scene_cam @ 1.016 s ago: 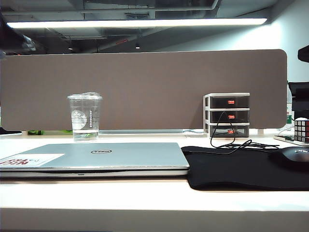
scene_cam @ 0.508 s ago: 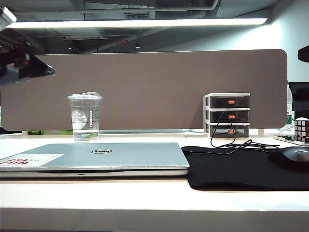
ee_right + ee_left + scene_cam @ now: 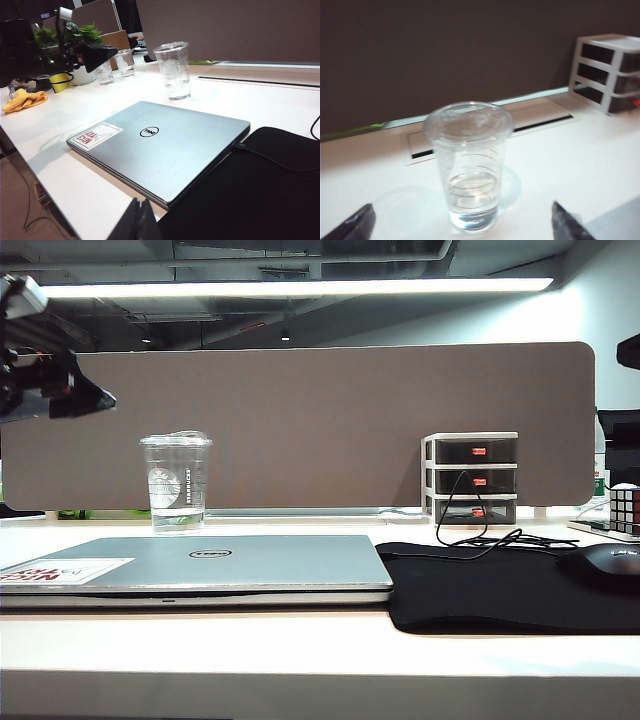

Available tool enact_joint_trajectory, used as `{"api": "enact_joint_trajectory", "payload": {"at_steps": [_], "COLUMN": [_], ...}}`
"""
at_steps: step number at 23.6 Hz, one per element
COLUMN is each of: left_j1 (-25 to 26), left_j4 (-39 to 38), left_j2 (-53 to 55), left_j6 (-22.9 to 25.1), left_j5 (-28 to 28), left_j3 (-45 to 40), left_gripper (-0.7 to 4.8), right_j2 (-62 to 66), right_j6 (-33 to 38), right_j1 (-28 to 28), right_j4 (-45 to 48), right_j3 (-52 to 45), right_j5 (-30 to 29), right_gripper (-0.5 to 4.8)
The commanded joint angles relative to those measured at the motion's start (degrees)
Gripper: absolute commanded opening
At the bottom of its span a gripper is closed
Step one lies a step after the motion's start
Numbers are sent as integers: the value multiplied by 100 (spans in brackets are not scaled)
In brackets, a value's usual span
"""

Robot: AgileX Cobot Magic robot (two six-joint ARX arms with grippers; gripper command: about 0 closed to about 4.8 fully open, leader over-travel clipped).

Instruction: Pick up the coffee cup and place it on the left side of the laptop.

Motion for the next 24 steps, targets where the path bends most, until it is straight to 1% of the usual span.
{"api": "enact_joint_trajectory", "payload": {"at_steps": [1, 4, 6, 11, 14, 20, 24], "left_j1": [87, 90, 87, 83, 83, 17, -31], "left_j4": [33, 35, 28, 22, -24, -223, -227], "left_j2": [354, 846, 1187, 1827, 2166, 2776, 3047], "left_j6": [262, 260, 258, 219, 109, 92, 116], "left_j5": [675, 717, 852, 863, 868, 1187, 1471], "left_j3": [229, 560, 859, 1578, 1943, 2599, 2820], "left_gripper": [479, 479, 479, 479, 479, 479, 479], "right_j2": [-4, -4, -4, -4, -4, -4, -4], "right_j6": [20, 20, 20, 20, 20, 17, 15], "right_j1": [2, 2, 2, 2, 2, 2, 2], "right_j4": [55, 55, 50, 2, -76, -245, -245], "right_j3": [-26, -26, -26, -26, -26, -26, -26], "right_j5": [-15, -15, -15, -15, -15, -15, -11], "right_gripper": [-1, -1, -1, -1, -1, -1, -1]}}
